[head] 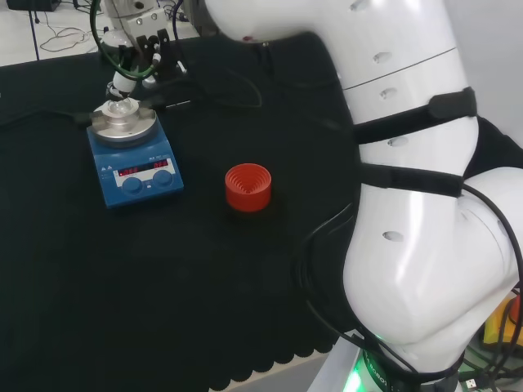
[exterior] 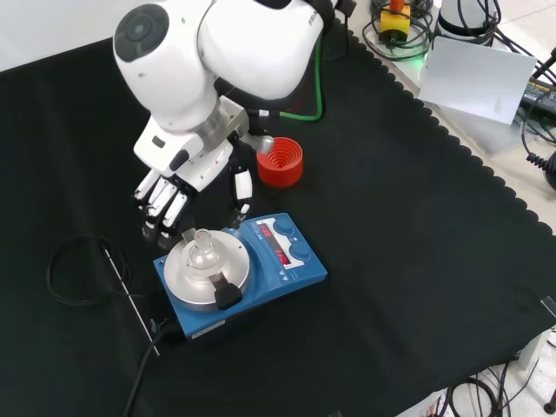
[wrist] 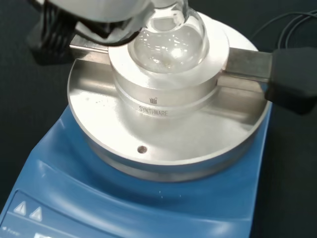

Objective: Turn on the heater.

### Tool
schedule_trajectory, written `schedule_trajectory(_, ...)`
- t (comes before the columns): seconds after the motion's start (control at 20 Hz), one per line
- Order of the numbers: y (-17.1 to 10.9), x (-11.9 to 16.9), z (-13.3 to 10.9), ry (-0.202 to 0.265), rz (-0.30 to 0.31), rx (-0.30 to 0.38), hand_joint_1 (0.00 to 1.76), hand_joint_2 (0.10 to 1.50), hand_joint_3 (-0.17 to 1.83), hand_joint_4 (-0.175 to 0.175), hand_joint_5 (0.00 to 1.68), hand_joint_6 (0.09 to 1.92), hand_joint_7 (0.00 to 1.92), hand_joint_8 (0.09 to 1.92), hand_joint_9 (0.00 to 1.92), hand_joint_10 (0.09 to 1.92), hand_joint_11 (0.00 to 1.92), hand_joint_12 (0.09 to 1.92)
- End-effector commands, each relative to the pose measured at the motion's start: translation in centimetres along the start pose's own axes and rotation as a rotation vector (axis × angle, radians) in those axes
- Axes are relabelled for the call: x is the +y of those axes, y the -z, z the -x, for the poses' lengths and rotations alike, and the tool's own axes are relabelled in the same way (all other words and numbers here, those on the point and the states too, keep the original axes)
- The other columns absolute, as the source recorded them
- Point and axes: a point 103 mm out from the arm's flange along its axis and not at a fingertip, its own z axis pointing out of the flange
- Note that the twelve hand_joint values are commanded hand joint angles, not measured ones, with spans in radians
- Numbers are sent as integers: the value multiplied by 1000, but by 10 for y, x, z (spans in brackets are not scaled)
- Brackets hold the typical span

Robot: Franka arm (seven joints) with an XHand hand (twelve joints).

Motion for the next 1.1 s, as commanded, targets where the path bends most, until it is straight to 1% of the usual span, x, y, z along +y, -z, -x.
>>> schedule_trajectory(0.05,22,-41,10,-60,58,14,878,603,577,-36,318,369,94,706,356,724,91,1430)
schedule_trajectory(0.3,28,-78,4,-84,77,16,866,608,575,-37,321,356,95,706,355,723,89,1431)
schedule_trajectory(0.45,24,-102,-2,-98,70,24,857,615,576,-37,322,348,108,710,365,727,96,1433)
schedule_trajectory(0.55,20,-119,-6,-106,62,16,848,624,575,-38,324,336,148,721,386,729,114,1428)
schedule_trajectory(0.75,10,-147,-16,-121,46,12,836,639,571,-39,334,306,236,736,441,725,159,1412)
schedule_trajectory(0.95,-7,-170,-27,-125,14,26,834,646,568,-41,346,281,302,740,487,711,194,1402)
schedule_trajectory(1.1,-24,-183,-35,-124,-25,46,838,652,576,-46,359,265,443,770,640,699,326,1361)
